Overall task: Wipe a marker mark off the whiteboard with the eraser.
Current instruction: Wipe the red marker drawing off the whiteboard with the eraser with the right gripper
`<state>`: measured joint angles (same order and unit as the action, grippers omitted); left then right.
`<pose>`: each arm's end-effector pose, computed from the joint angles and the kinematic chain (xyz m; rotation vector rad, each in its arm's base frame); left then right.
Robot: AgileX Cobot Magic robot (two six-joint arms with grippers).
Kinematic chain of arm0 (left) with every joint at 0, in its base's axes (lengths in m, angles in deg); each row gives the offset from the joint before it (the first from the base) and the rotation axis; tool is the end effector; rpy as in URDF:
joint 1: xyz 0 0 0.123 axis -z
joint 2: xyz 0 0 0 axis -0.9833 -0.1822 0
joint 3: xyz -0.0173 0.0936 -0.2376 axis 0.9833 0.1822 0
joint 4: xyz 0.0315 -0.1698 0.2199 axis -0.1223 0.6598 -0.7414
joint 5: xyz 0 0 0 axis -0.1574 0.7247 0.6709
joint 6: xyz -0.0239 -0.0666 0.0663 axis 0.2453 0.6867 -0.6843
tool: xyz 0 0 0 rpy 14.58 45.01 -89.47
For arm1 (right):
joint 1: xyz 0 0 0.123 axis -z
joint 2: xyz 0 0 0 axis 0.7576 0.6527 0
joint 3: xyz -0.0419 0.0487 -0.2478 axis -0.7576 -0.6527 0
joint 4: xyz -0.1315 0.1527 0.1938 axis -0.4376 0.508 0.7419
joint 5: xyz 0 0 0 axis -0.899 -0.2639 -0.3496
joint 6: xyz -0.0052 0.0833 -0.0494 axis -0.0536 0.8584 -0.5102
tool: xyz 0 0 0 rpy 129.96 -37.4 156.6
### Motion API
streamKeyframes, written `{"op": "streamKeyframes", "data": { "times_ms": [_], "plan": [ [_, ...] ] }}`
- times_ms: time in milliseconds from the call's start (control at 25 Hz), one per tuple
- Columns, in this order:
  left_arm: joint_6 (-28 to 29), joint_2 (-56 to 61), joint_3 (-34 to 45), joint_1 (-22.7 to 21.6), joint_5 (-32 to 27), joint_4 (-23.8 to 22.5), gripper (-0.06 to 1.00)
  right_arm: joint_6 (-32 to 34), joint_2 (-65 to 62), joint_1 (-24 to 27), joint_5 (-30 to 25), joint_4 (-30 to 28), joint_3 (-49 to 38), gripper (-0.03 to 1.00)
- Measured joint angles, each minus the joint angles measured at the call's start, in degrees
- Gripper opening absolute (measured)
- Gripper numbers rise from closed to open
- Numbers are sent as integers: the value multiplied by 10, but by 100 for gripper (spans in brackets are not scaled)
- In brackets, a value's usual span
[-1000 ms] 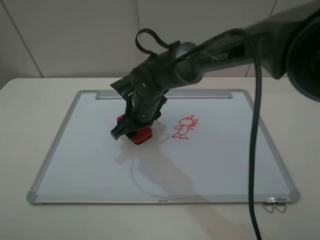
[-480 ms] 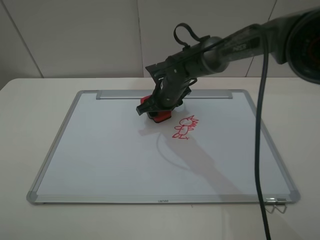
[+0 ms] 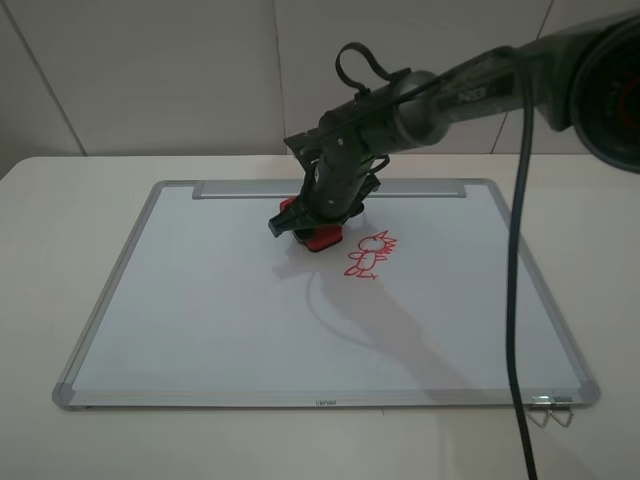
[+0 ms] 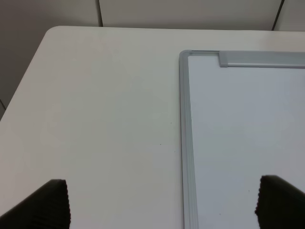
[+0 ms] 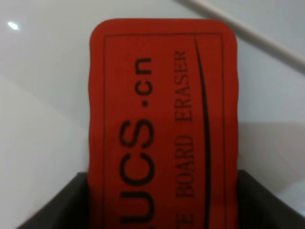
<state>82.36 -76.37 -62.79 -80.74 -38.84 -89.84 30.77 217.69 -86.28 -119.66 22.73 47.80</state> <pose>0.0532 0.0029 0.2900 -0.0461 2.0252 0.0227 0.3760 0.2734 0.0326 -0.8171 2.6924 0.0394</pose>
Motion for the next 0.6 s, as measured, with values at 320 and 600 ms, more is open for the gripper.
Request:
{"op": "streamKeyframes", "data": {
  "times_ms": [320,600],
  "plan": [
    [0,0,0,0,0,0,78,-6,-35,-119,-84,1,-12,50],
    [0,0,0,0,0,0,78,-12,-120,-142,-136,21,-21,50]
  ]
}}
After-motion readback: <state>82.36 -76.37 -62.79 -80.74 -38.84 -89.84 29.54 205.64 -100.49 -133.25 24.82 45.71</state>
